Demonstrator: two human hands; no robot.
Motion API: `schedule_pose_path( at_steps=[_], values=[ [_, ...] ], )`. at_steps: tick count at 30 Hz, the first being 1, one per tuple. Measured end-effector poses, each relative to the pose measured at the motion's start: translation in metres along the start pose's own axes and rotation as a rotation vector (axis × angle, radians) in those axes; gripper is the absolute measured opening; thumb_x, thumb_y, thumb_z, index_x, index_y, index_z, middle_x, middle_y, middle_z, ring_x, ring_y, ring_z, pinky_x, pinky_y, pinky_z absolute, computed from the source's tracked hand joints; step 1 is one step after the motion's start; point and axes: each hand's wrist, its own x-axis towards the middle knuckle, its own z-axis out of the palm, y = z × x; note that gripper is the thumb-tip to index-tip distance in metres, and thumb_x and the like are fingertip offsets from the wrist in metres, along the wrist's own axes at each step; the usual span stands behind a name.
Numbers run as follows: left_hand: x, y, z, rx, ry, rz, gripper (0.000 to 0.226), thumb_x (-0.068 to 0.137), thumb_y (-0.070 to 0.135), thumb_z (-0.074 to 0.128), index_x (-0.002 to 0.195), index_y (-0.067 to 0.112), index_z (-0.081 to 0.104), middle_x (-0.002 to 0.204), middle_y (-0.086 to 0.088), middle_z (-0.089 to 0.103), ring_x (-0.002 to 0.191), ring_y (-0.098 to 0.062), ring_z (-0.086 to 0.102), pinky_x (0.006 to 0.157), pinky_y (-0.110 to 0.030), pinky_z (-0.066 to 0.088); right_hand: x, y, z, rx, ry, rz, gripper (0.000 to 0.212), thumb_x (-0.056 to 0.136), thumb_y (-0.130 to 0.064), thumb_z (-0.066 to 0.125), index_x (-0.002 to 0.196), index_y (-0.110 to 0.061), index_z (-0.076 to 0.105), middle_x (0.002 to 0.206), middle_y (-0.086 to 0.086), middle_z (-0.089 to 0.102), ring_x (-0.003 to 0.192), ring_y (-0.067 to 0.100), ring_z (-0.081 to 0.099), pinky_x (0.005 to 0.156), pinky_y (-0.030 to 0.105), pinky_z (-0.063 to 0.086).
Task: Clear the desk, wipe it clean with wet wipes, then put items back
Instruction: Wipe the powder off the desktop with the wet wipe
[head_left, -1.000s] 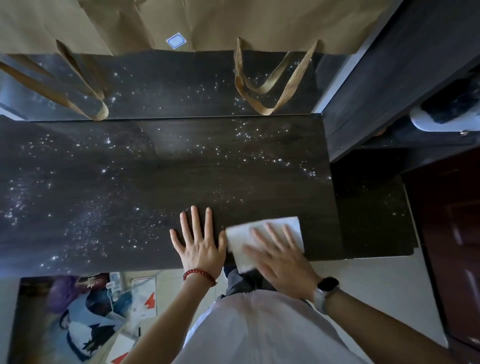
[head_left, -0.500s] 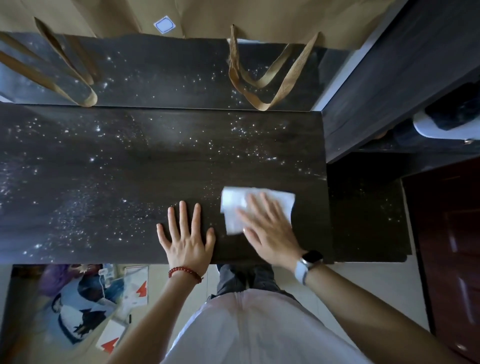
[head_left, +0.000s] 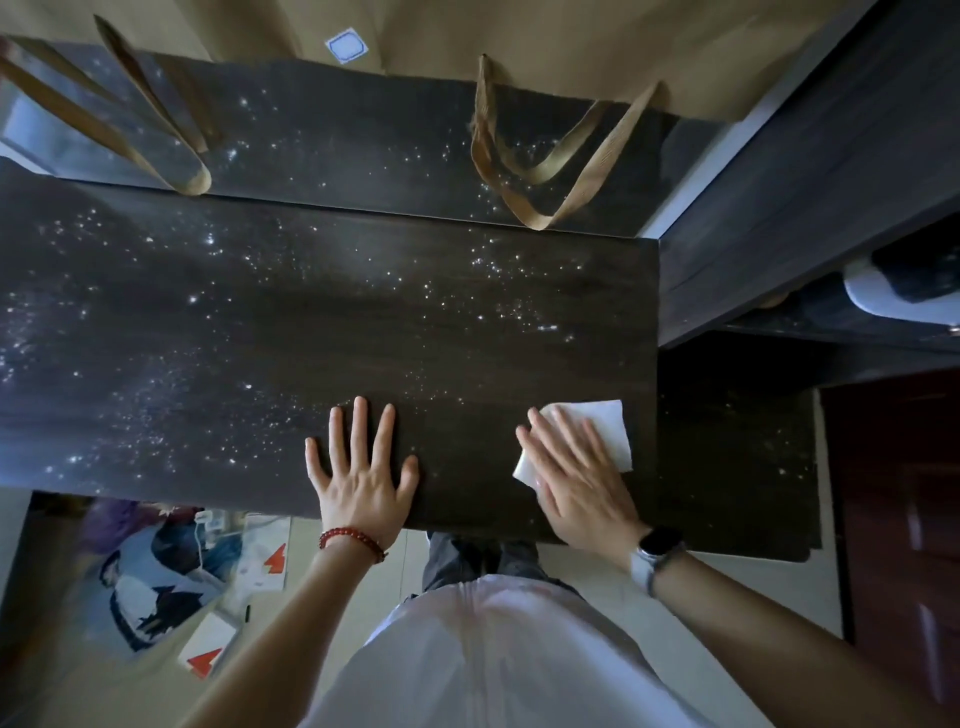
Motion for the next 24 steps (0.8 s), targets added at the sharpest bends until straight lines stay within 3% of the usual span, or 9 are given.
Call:
schedule_pose_path(
  at_steps=[2, 5, 6, 10, 12, 14, 16, 19, 24],
  values=[
    [-0.001, 0.0, 0.0, 0.001, 0.01, -0.006, 0.072, 0.077, 0.058, 0.006, 0.143, 0.03, 0.01, 0.156, -0.002, 0.003, 0.142, -0.024, -0.007, 0.112, -0.05, -0.01, -0.003, 0.024, -0.002, -0.055, -0.006, -0.007, 0.055, 0.088, -0.025, 0.03, 0.141, -0.009, 0.026, 0.148, 0.013, 0.028, 0.137, 0.03, 0.026, 0.113, 0.042, 0.009],
    [0.0, 0.001, 0.0, 0.012, 0.027, -0.008, 0.07, 0.078, 0.057, 0.008, 0.143, 0.029, 0.012, 0.155, -0.003, 0.007, 0.142, -0.025, -0.004, 0.113, -0.051, -0.007, 0.02, 0.03, -0.011, -0.025, 0.078, 0.279, 0.055, 0.09, -0.021, 0.029, 0.137, 0.008, 0.027, 0.144, 0.027, 0.029, 0.135, 0.038, 0.027, 0.113, 0.041, 0.011],
    [0.0, 0.001, 0.001, 0.017, 0.027, -0.008, 0.07, 0.078, 0.057, 0.008, 0.143, 0.029, 0.012, 0.155, -0.003, 0.007, 0.142, -0.025, -0.004, 0.113, -0.051, -0.007, 0.022, 0.016, -0.008, -0.02, 0.086, 0.269, 0.055, 0.089, -0.02, 0.029, 0.135, 0.011, 0.029, 0.142, 0.031, 0.031, 0.134, 0.04, 0.028, 0.113, 0.043, 0.012],
    [0.0, 0.001, 0.001, 0.029, 0.006, -0.009, 0.072, 0.076, 0.058, 0.004, 0.143, 0.031, 0.008, 0.156, -0.001, 0.002, 0.142, -0.023, -0.008, 0.113, -0.05, -0.009, -0.024, -0.048, 0.018, -0.028, -0.094, -0.231, 0.054, 0.088, -0.022, 0.038, 0.135, 0.003, 0.033, 0.142, 0.021, 0.038, 0.135, 0.032, 0.029, 0.11, 0.043, 0.018],
    [0.0, 0.0, 0.0, 0.027, 0.0, -0.004, 0.072, 0.076, 0.058, 0.004, 0.143, 0.031, 0.006, 0.156, -0.001, 0.0, 0.142, -0.023, -0.009, 0.113, -0.05, -0.009, -0.037, -0.034, 0.016, -0.002, -0.109, -0.29, 0.061, 0.09, -0.038, 0.044, 0.137, -0.003, 0.03, 0.145, 0.015, 0.035, 0.136, 0.027, 0.027, 0.113, 0.038, 0.015],
    [0.0, -0.001, 0.0, 0.02, -0.008, 0.002, 0.071, 0.078, 0.058, 0.006, 0.143, 0.031, 0.005, 0.156, -0.001, -0.002, 0.142, -0.023, -0.011, 0.113, -0.051, -0.009, -0.047, -0.013, 0.015, 0.047, -0.054, -0.15, 0.051, 0.096, -0.037, 0.028, 0.137, -0.005, 0.03, 0.144, 0.013, 0.034, 0.134, 0.028, 0.032, 0.115, 0.035, 0.01],
    [-0.001, -0.001, 0.0, 0.013, -0.008, 0.013, 0.07, 0.078, 0.057, 0.006, 0.143, 0.03, 0.005, 0.156, -0.001, -0.003, 0.142, -0.023, -0.011, 0.113, -0.051, -0.009, -0.059, 0.001, 0.011, 0.1, 0.039, 0.134, 0.047, 0.099, -0.031, 0.017, 0.136, -0.008, 0.03, 0.144, 0.014, 0.032, 0.134, 0.029, 0.029, 0.117, 0.039, 0.01],
    [-0.002, -0.001, 0.0, -0.007, 0.004, 0.034, 0.073, 0.076, 0.058, 0.002, 0.143, 0.03, 0.006, 0.156, -0.001, -0.003, 0.142, -0.023, -0.011, 0.112, -0.052, -0.009, -0.061, -0.026, 0.022, 0.231, 0.237, 0.419, 0.042, 0.093, -0.019, 0.03, 0.129, -0.004, 0.044, 0.138, 0.019, 0.044, 0.131, 0.03, 0.034, 0.115, 0.036, 0.015],
    [-0.002, -0.005, -0.003, -0.063, -0.019, 0.074, 0.06, 0.089, 0.05, 0.022, 0.143, 0.029, 0.006, 0.156, -0.001, -0.005, 0.142, -0.023, -0.012, 0.113, -0.054, -0.008, -0.018, -0.125, 0.04, 0.471, 0.338, 0.157, 0.031, 0.096, -0.011, 0.037, 0.094, -0.003, 0.067, 0.112, 0.017, 0.066, 0.115, 0.025, 0.053, 0.108, 0.028, 0.029]
  ],
)
